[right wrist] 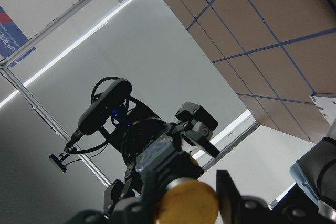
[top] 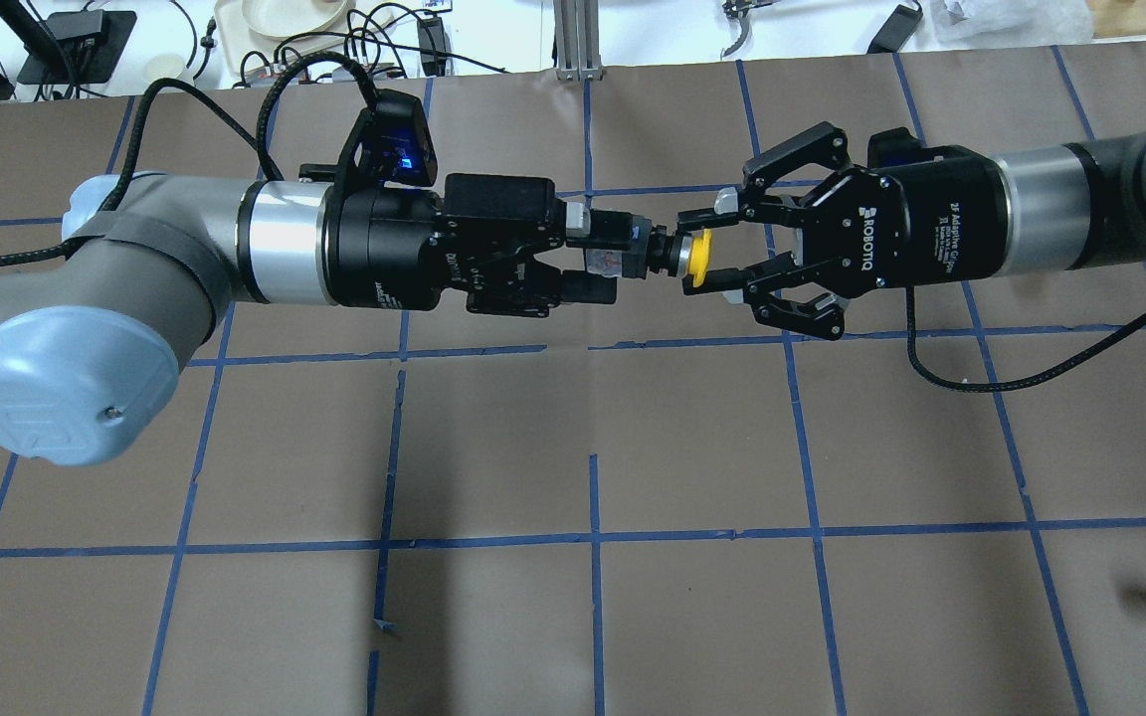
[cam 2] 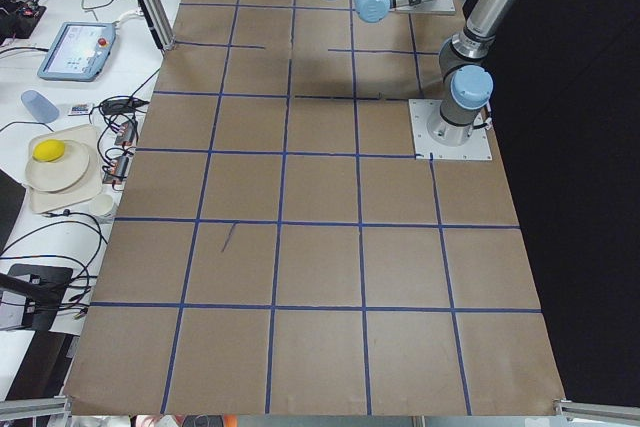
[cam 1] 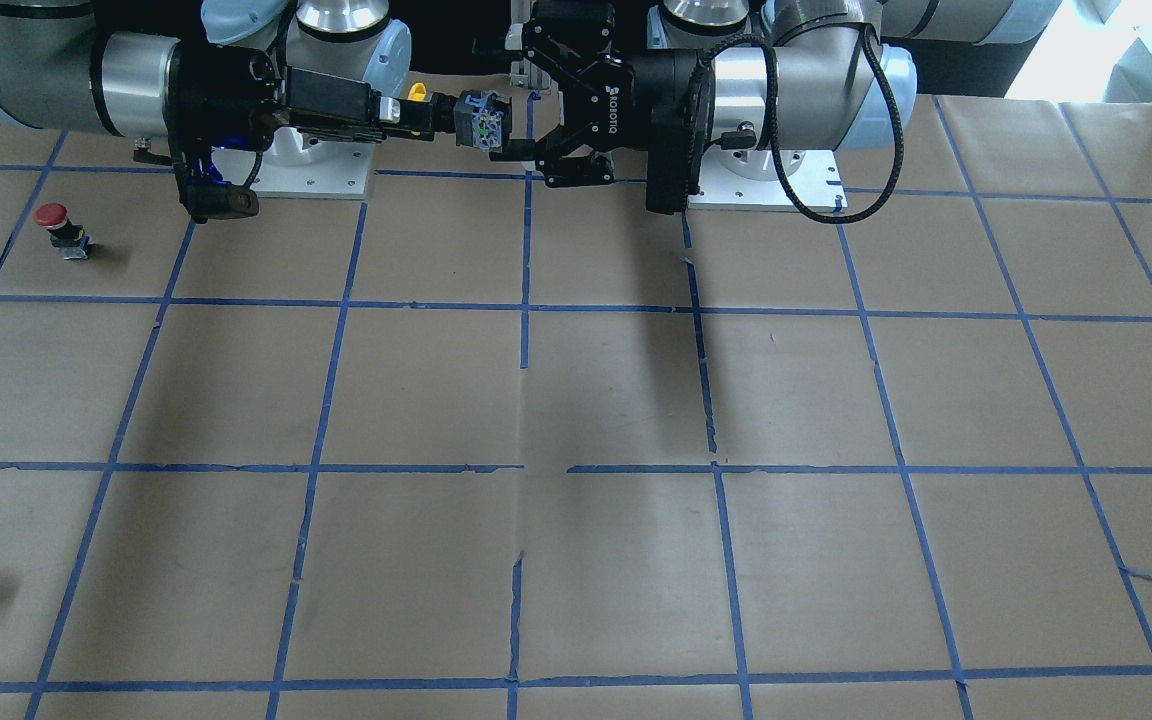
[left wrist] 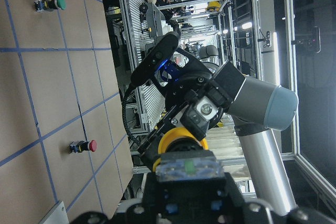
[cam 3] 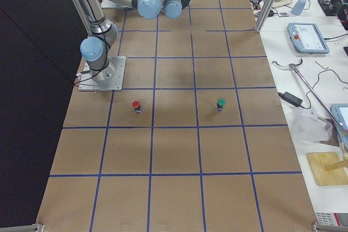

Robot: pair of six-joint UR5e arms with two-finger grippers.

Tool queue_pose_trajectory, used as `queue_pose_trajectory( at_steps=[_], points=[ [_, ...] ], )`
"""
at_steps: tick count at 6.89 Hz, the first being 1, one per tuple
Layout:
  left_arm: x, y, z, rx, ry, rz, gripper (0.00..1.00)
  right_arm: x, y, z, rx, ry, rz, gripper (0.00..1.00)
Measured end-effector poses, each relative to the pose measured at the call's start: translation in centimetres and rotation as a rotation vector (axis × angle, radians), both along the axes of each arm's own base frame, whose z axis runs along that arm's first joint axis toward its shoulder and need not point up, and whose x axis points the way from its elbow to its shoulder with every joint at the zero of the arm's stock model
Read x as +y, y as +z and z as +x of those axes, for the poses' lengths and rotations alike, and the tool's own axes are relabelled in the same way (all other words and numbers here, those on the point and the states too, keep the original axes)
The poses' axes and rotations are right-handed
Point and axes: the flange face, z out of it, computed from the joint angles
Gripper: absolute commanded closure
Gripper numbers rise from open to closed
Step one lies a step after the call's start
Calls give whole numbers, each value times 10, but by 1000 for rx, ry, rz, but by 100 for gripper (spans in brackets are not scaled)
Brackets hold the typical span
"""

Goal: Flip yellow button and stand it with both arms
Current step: 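Close the right gripper on the yellow cap and open the left gripper, then carry the button with the right gripper toward the green button while the left gripper withdraws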

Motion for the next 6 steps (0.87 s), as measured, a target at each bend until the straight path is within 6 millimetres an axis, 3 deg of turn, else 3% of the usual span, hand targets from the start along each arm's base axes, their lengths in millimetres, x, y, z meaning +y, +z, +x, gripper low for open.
queue_pose_trajectory(
  at_steps=[4, 6],
  points=[
    [-7, 2, 19, -99, 3, -1, 0, -8, -1, -15, 79, 74, -79, 64],
    [-16, -6, 50, -226, 23, 24, 0, -14, -6, -51, 221, 153, -180, 64]
  ],
)
